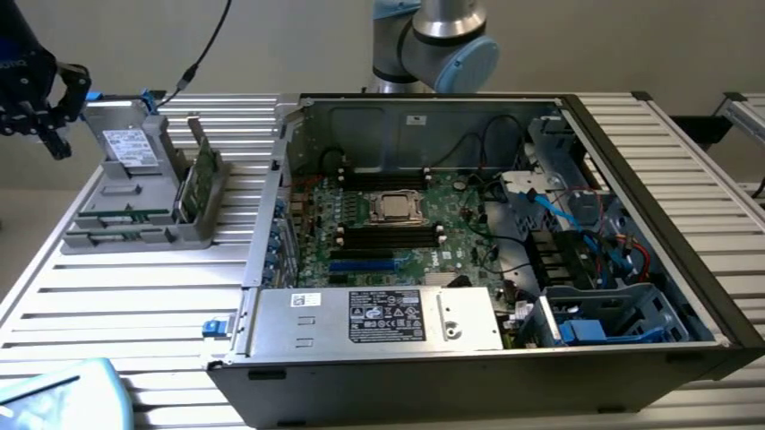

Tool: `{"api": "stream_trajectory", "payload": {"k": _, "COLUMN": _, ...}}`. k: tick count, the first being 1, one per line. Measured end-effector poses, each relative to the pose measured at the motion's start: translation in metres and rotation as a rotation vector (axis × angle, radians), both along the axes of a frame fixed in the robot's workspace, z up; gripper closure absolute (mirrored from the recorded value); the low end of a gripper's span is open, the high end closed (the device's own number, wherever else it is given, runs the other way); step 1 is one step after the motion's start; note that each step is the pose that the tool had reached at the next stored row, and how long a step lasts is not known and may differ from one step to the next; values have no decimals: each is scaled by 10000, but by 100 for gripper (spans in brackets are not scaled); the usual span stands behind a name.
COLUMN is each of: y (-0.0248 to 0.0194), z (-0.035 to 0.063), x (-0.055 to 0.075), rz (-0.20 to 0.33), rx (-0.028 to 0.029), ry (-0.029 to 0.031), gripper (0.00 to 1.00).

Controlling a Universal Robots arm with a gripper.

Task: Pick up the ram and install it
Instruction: 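Pick up the ram and move it above insertion slot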

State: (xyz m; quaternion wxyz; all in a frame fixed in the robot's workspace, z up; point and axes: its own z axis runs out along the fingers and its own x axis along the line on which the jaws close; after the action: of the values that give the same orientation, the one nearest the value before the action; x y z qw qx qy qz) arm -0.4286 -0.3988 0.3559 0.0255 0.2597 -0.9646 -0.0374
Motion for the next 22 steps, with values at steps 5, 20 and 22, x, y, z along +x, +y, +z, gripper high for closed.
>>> {"api": "stream_trajectory", "payload": {"k": 5, "y": 0, "z": -1, "x": 0, "rz": 883, "rx": 143, "ry": 15, "gripper": 89}}
{"api": "stream_trajectory", "payload": {"k": 20, "y": -1, "z": -8, "x": 1, "rz": 3587, "rx": 426, "ry": 48, "gripper": 89}}
{"api": "stream_trajectory", "payload": {"k": 22, "y": 0, "z": -10, "x": 0, "rz": 3945, "rx": 443, "ry": 52, "gripper": 89}}
